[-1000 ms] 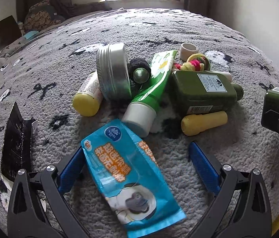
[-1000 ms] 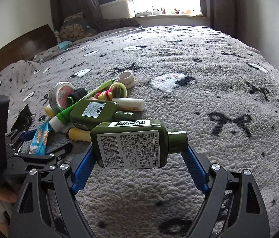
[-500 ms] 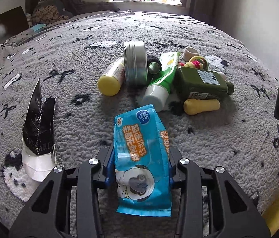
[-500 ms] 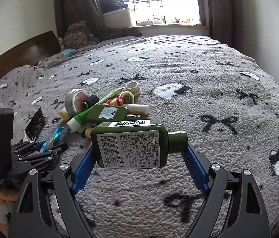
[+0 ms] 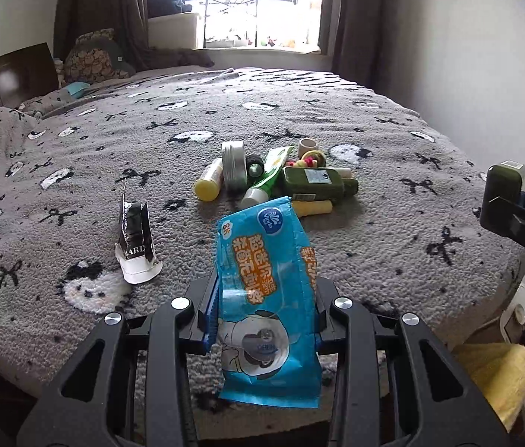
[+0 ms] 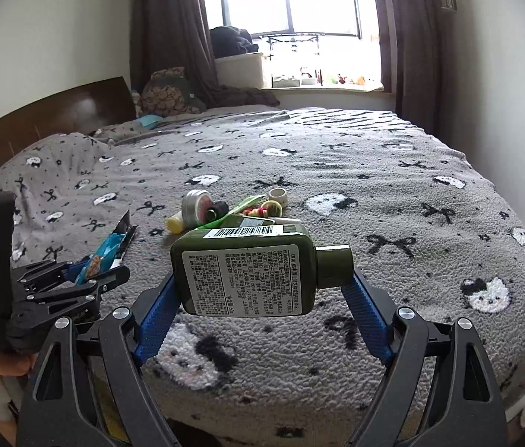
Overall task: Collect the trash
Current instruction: 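Carry the blue packet down to the bin with the left tool and release it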
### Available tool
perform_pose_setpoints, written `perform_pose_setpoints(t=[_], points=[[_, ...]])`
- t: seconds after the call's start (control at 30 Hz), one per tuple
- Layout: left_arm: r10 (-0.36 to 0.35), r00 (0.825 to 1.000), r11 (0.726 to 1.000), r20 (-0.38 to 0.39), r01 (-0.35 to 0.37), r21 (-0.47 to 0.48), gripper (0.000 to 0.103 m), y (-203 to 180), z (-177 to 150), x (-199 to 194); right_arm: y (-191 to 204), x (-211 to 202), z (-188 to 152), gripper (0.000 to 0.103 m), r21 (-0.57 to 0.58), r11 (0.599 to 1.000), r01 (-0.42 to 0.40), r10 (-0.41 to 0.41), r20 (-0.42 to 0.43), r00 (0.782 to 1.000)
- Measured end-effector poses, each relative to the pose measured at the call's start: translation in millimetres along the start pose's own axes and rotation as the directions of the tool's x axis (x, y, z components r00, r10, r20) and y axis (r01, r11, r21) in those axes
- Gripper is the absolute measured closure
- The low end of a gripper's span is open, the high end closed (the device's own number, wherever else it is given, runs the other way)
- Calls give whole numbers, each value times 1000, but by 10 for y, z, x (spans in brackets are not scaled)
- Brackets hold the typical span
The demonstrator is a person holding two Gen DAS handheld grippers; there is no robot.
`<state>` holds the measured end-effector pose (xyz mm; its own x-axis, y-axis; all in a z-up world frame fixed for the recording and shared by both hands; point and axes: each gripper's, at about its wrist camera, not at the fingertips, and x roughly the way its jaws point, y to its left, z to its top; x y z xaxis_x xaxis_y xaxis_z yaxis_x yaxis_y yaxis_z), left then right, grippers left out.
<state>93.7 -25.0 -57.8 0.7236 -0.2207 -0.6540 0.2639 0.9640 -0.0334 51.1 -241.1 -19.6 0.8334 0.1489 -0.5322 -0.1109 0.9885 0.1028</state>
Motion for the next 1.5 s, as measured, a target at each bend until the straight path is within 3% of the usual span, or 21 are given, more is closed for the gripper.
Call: perform_pose_setpoints(t=[0.4,0.6,0.77,1.13,1.5], points=[[19,1000,1000,19,-20,14,68,-46,-512,-542,195,-455,-439,18,-58,998,-19,19,2,1000],[2,999,1000,-48,-2,10,68,-57,-959,-512,184,-321,-847,18,-50,997,-57,51,-117,992],[-12,987,999,-159,17,30,68,-89,-1367,-270,165,-80,-1253,18,-41,998,-51,39,-244,969],[-58,918,998,-393,60,-8,67,-31,-2175,306,67,378,-2030,18,73,997,-27,58,-466,883],[-139,834,990,-533,103,-97,66,50,-2635,729,229,705,-2438,18,137,990,-34,108,-580,808]])
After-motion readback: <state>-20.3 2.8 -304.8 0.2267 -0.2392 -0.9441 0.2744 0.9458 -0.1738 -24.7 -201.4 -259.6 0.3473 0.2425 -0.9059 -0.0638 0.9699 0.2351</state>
